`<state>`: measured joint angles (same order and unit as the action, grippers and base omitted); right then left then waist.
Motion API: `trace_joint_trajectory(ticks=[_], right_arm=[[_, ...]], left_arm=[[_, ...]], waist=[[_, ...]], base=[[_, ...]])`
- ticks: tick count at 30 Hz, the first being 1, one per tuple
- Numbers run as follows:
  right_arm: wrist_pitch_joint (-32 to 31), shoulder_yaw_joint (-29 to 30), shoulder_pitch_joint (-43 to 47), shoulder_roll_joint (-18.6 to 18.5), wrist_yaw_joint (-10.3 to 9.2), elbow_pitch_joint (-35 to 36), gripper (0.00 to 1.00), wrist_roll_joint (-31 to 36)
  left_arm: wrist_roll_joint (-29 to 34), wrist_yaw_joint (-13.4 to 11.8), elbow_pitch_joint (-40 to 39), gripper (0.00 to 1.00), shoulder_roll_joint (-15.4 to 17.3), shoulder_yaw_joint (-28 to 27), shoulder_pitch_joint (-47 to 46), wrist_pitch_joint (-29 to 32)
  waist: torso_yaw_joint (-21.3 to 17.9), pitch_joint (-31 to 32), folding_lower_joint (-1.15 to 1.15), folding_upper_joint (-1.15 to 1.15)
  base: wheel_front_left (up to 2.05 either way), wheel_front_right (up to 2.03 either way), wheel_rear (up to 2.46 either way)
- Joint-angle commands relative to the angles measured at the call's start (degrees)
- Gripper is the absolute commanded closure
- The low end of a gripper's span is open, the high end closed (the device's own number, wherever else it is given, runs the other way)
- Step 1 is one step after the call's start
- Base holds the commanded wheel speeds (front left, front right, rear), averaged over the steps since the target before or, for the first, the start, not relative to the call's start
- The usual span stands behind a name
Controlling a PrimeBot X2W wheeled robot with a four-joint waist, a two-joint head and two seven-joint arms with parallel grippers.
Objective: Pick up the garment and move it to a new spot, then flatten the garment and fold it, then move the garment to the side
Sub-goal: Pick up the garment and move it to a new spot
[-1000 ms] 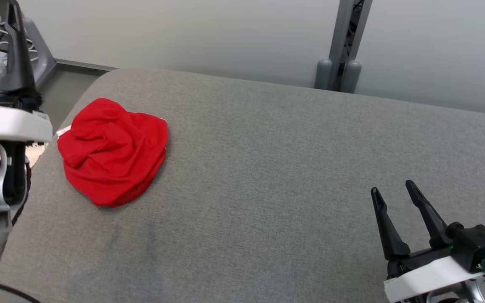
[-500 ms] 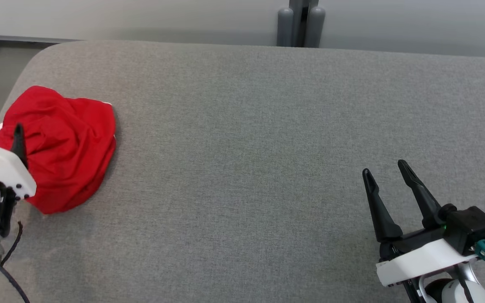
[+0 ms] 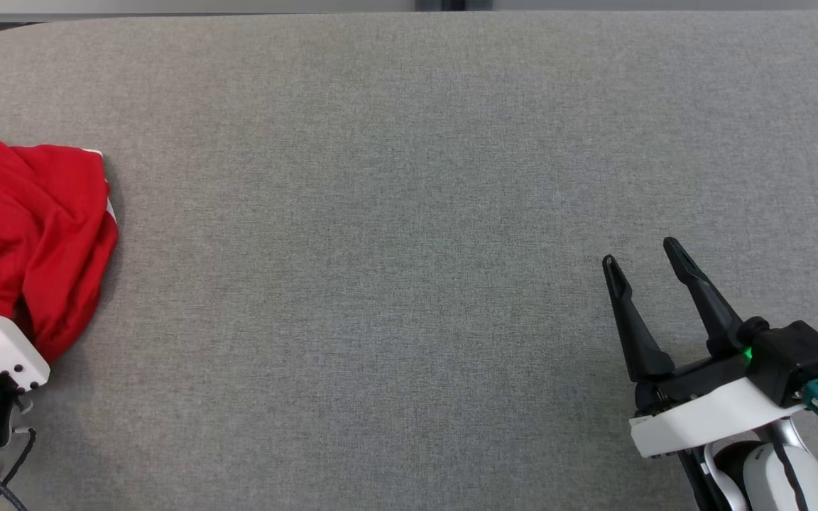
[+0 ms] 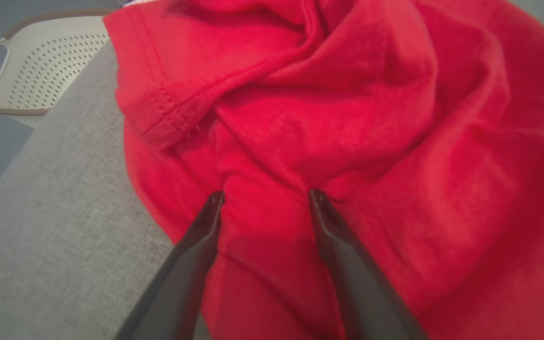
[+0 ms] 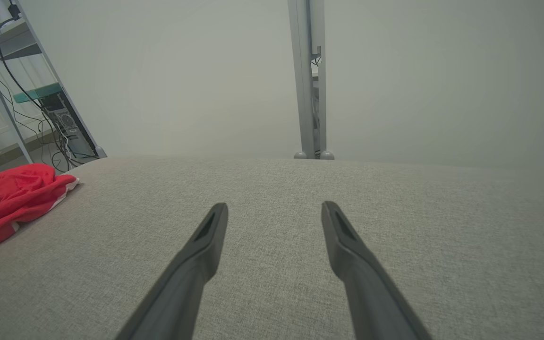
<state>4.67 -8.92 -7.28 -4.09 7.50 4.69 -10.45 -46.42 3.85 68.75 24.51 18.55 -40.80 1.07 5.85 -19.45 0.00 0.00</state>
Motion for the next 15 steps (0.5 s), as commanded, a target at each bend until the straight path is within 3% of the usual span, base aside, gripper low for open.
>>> trace_joint_trajectory(ticks=[1, 9, 15], right_arm=[[0.59, 0.26, -0.67, -0.33, -0.01, -0.02, 0.0, -0.13], [1.97, 2.31, 0.7, -0.18, -0.01, -0.8, 0.0, -0.36], [2.6, 4.01, 2.33, 0.13, -0.01, -0.76, 0.0, -0.5]], left_arm=[[0.1, 0.43, 0.34, 1.0, -0.88, 0.27, -0.4, -0.04], [1.54, -0.06, -0.6, 1.0, 2.58, -0.62, -5.86, -12.99], [4.75, -3.31, -9.0, 1.0, 4.88, -2.83, -8.24, -16.19]], waist=[[-0.31, -0.44, 0.0, 0.0], [0.22, 2.32, 0.0, 0.0], [0.87, 7.02, 0.0, 0.0]], base=[[0.0, 0.0, 0.0], [0.0, 0.0, 0.0], [0.0, 0.0, 0.0]])
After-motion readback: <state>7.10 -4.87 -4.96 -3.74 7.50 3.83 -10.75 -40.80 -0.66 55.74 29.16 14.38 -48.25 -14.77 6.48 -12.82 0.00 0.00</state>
